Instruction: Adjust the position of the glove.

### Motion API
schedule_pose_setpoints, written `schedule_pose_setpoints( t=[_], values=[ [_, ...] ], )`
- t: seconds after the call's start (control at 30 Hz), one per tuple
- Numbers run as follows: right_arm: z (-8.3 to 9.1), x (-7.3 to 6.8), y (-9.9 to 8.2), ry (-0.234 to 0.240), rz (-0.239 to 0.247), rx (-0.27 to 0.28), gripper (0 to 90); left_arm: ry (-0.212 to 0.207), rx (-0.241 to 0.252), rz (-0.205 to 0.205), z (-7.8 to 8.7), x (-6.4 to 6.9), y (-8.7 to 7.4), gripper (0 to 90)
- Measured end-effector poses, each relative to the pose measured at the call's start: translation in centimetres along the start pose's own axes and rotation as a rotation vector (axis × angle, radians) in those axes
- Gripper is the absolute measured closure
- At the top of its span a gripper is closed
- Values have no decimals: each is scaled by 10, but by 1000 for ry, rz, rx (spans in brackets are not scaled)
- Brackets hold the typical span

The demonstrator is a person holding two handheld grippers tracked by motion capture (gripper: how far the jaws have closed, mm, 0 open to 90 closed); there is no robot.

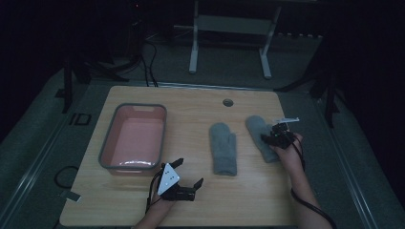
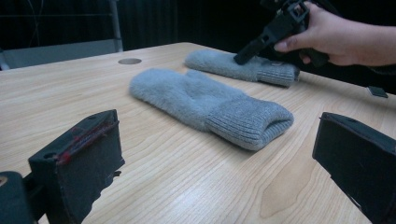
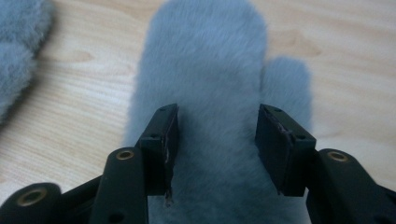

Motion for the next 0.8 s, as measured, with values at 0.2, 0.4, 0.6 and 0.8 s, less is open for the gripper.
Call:
schedule_pose_setpoints(
  t=[0.2, 0.4, 0.6, 0.8],
  values=[
    [-2, -9, -12, -60, -11, -13, 508, -2, -1, 1, 0, 0, 0, 15],
    [3, -19, -21, -60, -7, -3, 578, -3, -1, 3, 0, 0, 0, 15],
    [7, -20, -25, -54, -137, 15, 752, -2, -5, 4, 0, 0, 0, 15],
    [18, -26, -22, -94, -230, 56, 823, -5, -6, 6, 0, 0, 0, 15]
  ],
)
Point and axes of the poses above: each handheld gripper's, and its own axes: z roughly backward along the jaws, y roughly out of its top, x roughly to its right, the point moved 10 cm from there along -z, roughly forward along the jaws, and after that the axes turned 9 degrees about -x, right-handed, at the moved point
